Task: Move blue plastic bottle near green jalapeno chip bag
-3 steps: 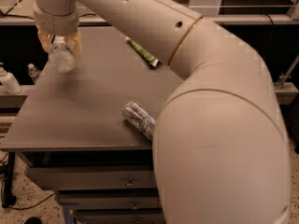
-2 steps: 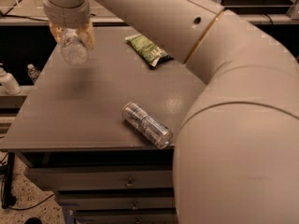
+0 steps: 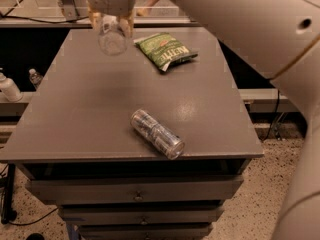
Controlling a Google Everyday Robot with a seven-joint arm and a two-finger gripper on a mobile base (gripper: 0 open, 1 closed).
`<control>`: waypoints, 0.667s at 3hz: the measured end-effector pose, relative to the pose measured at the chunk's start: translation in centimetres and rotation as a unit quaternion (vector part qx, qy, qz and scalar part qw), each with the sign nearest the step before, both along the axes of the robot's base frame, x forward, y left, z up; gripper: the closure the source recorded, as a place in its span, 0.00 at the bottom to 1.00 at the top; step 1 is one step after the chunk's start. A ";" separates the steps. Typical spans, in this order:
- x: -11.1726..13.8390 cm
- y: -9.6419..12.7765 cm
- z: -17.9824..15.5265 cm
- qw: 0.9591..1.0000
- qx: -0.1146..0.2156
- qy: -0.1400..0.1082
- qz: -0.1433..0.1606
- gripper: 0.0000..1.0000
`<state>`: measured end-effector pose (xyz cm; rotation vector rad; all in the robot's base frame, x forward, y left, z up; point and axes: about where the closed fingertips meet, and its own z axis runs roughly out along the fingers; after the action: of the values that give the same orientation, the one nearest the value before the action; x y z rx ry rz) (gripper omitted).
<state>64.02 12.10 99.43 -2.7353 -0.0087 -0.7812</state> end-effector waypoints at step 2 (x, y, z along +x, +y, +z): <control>1.2 -8.5 2.4 0.994 0.091 -0.055 -0.014 1.00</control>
Offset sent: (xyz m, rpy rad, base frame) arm 0.0187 -0.1306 0.0359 0.2952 -0.1734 -0.0307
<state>65.19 3.59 101.84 -2.5228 0.0740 -0.8938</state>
